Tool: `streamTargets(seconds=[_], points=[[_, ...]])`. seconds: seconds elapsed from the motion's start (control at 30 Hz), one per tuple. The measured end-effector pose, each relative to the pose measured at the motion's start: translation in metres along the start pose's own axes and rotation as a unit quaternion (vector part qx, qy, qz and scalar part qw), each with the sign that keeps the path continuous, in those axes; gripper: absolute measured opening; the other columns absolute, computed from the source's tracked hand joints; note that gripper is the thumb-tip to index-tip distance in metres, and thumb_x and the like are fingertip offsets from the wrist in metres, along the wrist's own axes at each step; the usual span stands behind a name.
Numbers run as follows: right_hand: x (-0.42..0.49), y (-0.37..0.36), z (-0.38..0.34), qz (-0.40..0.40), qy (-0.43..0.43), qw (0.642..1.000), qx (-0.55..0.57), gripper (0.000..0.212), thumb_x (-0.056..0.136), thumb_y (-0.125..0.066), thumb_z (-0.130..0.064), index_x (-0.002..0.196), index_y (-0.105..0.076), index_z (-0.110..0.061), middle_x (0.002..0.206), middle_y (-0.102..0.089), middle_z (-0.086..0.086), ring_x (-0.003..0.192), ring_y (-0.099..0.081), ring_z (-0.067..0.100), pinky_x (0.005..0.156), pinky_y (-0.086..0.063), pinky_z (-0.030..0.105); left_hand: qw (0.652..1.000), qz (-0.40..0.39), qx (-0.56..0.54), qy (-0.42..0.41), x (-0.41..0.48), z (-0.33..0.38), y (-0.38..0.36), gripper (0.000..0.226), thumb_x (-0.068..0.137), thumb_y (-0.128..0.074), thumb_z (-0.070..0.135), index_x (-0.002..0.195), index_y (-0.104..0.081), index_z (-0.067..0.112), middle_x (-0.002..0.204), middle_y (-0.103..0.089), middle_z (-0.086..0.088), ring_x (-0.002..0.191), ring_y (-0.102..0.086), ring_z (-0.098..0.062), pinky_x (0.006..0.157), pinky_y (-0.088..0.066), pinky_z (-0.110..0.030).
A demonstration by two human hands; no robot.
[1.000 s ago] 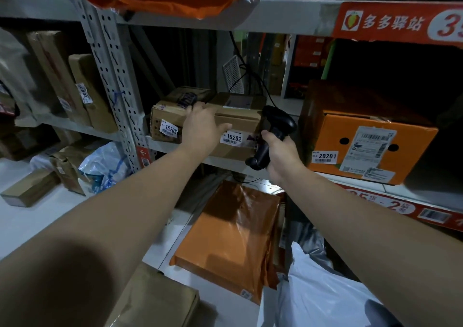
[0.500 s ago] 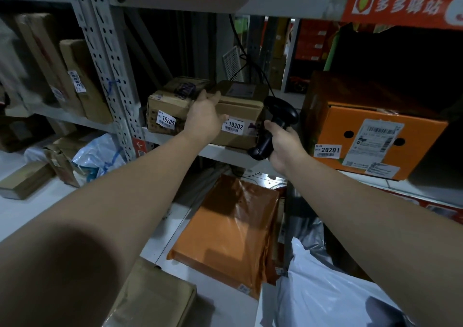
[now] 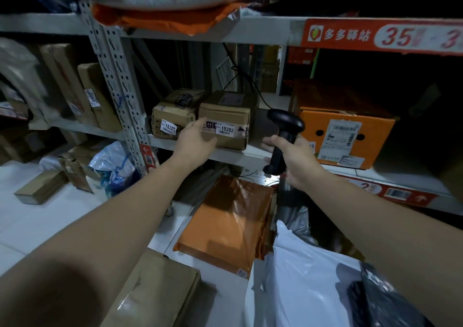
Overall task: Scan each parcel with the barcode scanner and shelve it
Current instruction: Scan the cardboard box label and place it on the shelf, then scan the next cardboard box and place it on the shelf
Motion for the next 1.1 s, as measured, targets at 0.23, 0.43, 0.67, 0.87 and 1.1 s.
streamTargets(seconds=[0.23,0.43,0.67,0.87,1.1], points=[[-0.070,0.061,-0.019,0.022,0.002,0.999,-0.049,0.027,0.104,-0.064,-0.015,0.128,-0.059,-0.006,0.119,-0.075,0.016,0.103,-0.078,0.025,0.080,-0.063,0.040,0.999,-0.025,-0.043,0.017,-0.072,0.039,-0.002,0.066,0.099,-0.068,0.032,0.159,-0.041,0.023,0.155,-0.049,-0.005,0.137,-0.051,-0.027,0.112,-0.045,-0.034],[-0.145,0.126,-0.036,0.051,-0.002,0.997,-0.056,0.028,0.104,-0.063,-0.013,0.132,-0.059,-0.013,0.115,-0.078,0.010,0.099,-0.079,0.021,0.091,-0.063,0.046,0.998,-0.039,-0.056,0.012,-0.140,0.082,-0.015,0.060,0.099,-0.069,0.033,0.154,-0.046,0.024,0.150,-0.054,-0.005,0.134,-0.053,-0.026,0.098,-0.042,-0.026],[-0.231,0.201,-0.053,0.075,0.020,0.994,-0.082,0.035,0.104,-0.063,-0.013,0.138,-0.054,-0.013,0.117,-0.077,0.010,0.102,-0.078,0.023,0.086,-0.062,0.045,0.989,-0.078,-0.124,0.021,-0.220,0.144,-0.050,0.055,0.099,-0.071,0.028,0.150,-0.051,0.018,0.145,-0.060,-0.003,0.130,-0.057,-0.018,0.091,-0.041,-0.024],[-0.294,0.266,-0.046,0.144,0.002,0.986,-0.083,0.024,0.102,-0.066,-0.013,0.124,-0.060,-0.007,0.111,-0.078,0.013,0.090,-0.080,0.020,0.064,-0.062,0.042,0.975,-0.139,-0.171,0.009,-0.271,0.190,-0.094,0.054,0.096,-0.075,0.027,0.145,-0.056,0.019,0.144,-0.060,-0.005,0.131,-0.059,-0.022,0.112,-0.048,-0.042],[-0.351,0.319,-0.049,0.190,0.021,0.977,-0.092,0.019,0.101,-0.067,-0.011,0.114,-0.061,-0.023,0.111,-0.078,0.012,0.100,-0.078,0.023,0.080,-0.064,0.052,0.956,-0.212,-0.202,0.010,-0.319,0.232,-0.144,0.053,0.097,-0.074,0.028,0.145,-0.056,0.021,0.139,-0.063,-0.001,0.126,-0.061,-0.018,0.106,-0.051,-0.034]])
Point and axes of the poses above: each hand's wrist, its own x-axis towards the middle knuckle, its own y-axis out of the back of the hand, z = x × y, the point moved 10 cm from there along x, towards the middle knuckle
